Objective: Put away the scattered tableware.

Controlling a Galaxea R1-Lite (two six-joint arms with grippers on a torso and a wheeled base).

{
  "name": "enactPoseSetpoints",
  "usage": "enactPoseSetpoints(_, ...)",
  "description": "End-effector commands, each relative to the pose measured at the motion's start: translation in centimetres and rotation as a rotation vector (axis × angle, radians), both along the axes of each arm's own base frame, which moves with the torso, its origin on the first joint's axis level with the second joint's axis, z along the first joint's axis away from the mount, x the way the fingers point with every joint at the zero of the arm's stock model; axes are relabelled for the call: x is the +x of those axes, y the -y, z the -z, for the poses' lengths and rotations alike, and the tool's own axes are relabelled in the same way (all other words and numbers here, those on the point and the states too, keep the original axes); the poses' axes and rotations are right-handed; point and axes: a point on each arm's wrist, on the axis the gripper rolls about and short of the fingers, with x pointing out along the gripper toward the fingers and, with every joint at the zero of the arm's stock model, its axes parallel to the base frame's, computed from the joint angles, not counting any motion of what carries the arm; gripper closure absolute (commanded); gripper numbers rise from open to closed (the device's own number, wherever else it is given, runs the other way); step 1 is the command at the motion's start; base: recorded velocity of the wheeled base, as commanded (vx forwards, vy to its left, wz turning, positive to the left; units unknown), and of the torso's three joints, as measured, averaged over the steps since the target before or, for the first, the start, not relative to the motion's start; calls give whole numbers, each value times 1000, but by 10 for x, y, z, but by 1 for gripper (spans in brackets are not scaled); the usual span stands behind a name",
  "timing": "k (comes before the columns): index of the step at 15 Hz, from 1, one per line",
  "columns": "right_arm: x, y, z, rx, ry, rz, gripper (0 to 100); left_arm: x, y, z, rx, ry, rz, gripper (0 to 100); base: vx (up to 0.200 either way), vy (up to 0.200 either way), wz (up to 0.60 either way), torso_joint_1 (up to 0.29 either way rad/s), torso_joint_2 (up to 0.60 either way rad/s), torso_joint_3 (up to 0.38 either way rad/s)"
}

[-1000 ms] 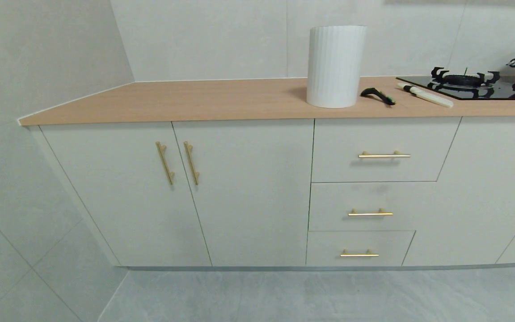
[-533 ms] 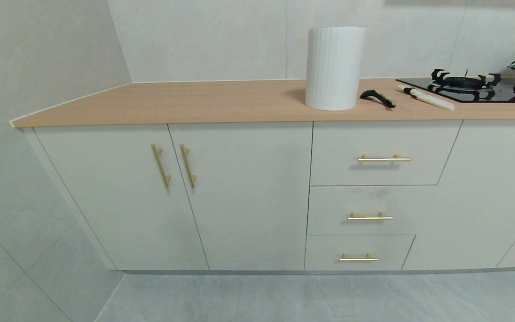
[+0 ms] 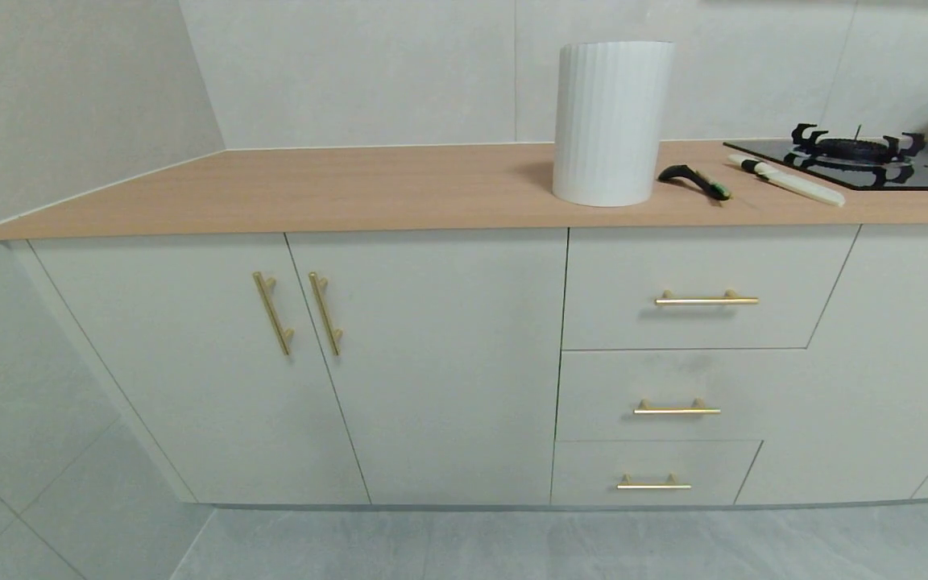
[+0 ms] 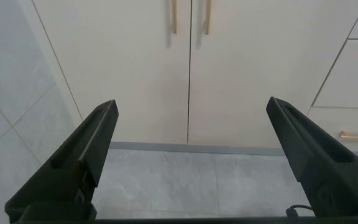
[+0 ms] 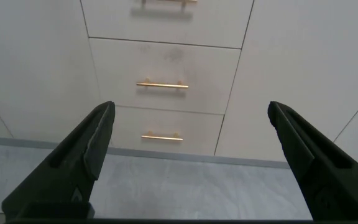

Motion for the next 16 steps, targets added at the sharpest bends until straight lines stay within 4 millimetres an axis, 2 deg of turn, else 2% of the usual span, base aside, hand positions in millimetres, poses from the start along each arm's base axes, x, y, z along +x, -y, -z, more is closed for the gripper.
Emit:
enactPoseSetpoints(1, 0, 0, 0, -6, 0, 0, 0, 0, 0, 0, 0, -1, -1, 0, 0, 0, 0, 0, 0, 0)
enactPoseSetpoints(2, 0, 0, -2, -4, 15, 6, 0, 0, 0, 0, 0, -1, -1, 0, 0, 0, 0, 0, 0, 0)
enactPoseSetpoints(3, -8, 0, -29, 29, 120, 5, 0, 0, 0, 0, -1, -1, -1, 0, 0, 0, 0, 0, 0, 0)
enactPoseSetpoints(4, -8, 0, -42, 52, 90, -13, 0, 0, 0, 0, 0, -1, -1, 0, 0, 0, 0, 0, 0, 0)
enactPoseSetpoints(6, 9, -2, -41, -6, -134, -99, 0, 0, 0, 0, 0, 1, -1, 0, 0, 0, 0, 0, 0, 0)
enactPoseSetpoints(9, 58, -5, -62, 26, -417, -215, 0, 0, 0, 0, 0, -1, -1, 0, 0, 0, 0, 0, 0, 0)
enactPoseSetpoints(12, 115, -9, -87, 27, -557, -245, 0, 0, 0, 0, -1, 1, -1, 0, 0, 0, 0, 0, 0, 0)
enactPoseSetpoints(14, 153, -13, -90, 19, -625, -253, 0, 0, 0, 0, -1, -1, -1, 0, 0, 0, 0, 0, 0, 0)
enactPoseSetpoints(16, 185, -18, -85, 16, -669, -264, 0, 0, 0, 0, -1, -1, -1, 0, 0, 0, 0, 0, 0, 0)
